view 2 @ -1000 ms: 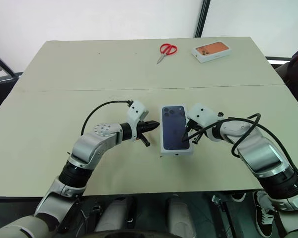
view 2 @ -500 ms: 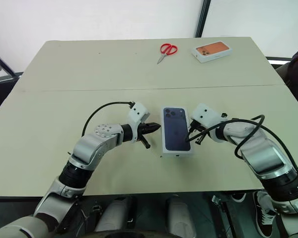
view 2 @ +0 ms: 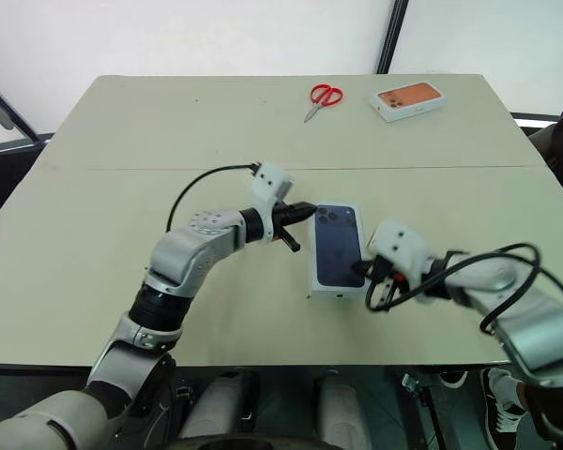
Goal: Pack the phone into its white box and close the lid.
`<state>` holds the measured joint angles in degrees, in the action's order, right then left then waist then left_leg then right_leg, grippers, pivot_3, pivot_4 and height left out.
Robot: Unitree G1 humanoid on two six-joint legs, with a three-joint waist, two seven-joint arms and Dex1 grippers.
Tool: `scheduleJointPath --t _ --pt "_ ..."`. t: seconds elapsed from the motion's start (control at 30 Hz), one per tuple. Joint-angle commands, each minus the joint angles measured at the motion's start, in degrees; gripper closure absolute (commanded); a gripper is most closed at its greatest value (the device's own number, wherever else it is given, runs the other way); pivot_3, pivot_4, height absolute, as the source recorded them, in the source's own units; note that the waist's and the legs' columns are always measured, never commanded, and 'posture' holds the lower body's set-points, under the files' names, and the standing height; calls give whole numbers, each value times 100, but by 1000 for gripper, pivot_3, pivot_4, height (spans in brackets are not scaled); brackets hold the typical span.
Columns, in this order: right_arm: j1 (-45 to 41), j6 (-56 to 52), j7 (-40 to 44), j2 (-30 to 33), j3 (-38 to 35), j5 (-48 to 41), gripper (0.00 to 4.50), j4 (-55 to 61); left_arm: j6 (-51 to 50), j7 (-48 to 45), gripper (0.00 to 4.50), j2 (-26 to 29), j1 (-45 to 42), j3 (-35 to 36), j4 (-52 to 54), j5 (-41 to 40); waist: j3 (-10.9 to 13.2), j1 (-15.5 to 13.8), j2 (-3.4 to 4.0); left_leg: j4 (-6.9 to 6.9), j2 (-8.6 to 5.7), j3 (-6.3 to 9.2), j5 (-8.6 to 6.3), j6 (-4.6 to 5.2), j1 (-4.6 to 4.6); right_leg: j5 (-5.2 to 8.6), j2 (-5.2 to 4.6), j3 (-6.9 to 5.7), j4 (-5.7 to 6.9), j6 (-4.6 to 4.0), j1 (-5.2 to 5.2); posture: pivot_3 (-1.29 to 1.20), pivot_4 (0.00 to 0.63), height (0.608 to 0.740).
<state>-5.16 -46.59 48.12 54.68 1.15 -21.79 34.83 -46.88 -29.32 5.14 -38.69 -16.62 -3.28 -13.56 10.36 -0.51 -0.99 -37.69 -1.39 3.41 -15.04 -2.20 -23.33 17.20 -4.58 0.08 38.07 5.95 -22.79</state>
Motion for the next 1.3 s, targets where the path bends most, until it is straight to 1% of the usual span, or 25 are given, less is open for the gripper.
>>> scheduleJointPath --t 0.03,0.17,0.3,0.37,0.43,0.53,0.6,0.63,0.73,0.9,1.03,1.17,1.3 --pt "4 24 -277 -76 4 188 4466 87 -126 98 4500 -44 -104 -178 -295 213 -2 -1 -2 -2 1 1 0 1 2 0 1 0 1 0 3 0 150 740" --pt "60 -24 -466 -133 62 281 4466 -33 -123 26 4500 -25 -11 -296 -355 287 -4 -16 0 -10 4 10 -1 1 6 1 2 -7 0 1 15 0 150 740" --pt "44 -74 -547 -133 88 313 4466 -61 -125 16 4500 5 70 -240 -324 268 -8 -16 1 -17 7 11 -5 6 13 2 2 -8 -2 3 28 0 150 740" --pt "10 13 -591 -180 38 327 4466 -69 -33 47 4500 24 123 -53 -214 201 -12 -16 1 -17 7 11 -9 12 17 3 2 -8 -3 5 33 0 150 740" --pt "-309 164 -886 -500 -165 337 4466 -223 241 55 4500 127 250 421 67 32 -12 22 0 -18 10 11 -12 17 19 4 2 -8 -4 5 35 0 150 740" --pt "-784 583 -1326 -1031 -454 404 4466 -546 570 42 4500 407 459 1134 513 -222 -11 115 6 -16 18 8 -11 16 18 3 6 -3 6 5 22 0 150 740" --pt "-1137 621 -1444 -1221 -602 374 4466 -872 725 8 4500 824 696 1690 829 -340 -9 150 9 -16 21 8 -9 13 7 3 8 -3 13 5 5 0 150 740" --pt "-1278 670 -1419 -1256 -669 344 4466 -1076 787 -57 4500 1123 878 1921 988 -349 -9 161 9 -15 21 6 2 -6 4 3 8 -1 14 5 -1 0 150 740" --pt "-1527 959 -1220 -1247 -667 371 4466 -1569 952 -275 4500 1863 1408 2378 1257 -388 -10 115 11 -3 22 5 3 -9 4 3 6 -2 5 5 0 0 150 740" --pt "-1903 1147 -995 -1391 -590 286 4466 -2129 931 -485 4500 2601 2048 3151 1437 -636 -8 70 10 -12 11 5 -6 8 -3 3 -12 -2 1 5 4 0 150 740" --pt "-2090 1282 -808 -1546 -476 263 4466 -2442 942 -509 4500 2864 2446 3488 1705 -804 -8 62 11 -13 13 6 -8 9 -3 3 -11 -2 1 5 4 0 150 740" --pt "-2162 1421 -757 -1737 -371 303 4466 -2638 712 -256 4500 2885 2662 3797 2043 -988 -8 111 11 -10 15 6 -8 9 -3 3 -11 -2 1 5 2 0 150 740" --pt "-2249 1395 -724 -1933 -418 192 4466 -2743 684 -185 4500 2930 2726 3796 2092 -1037 -8 116 12 -9 17 6 -8 9 -3 3 -9 -2 4 5 0 0 150 740"
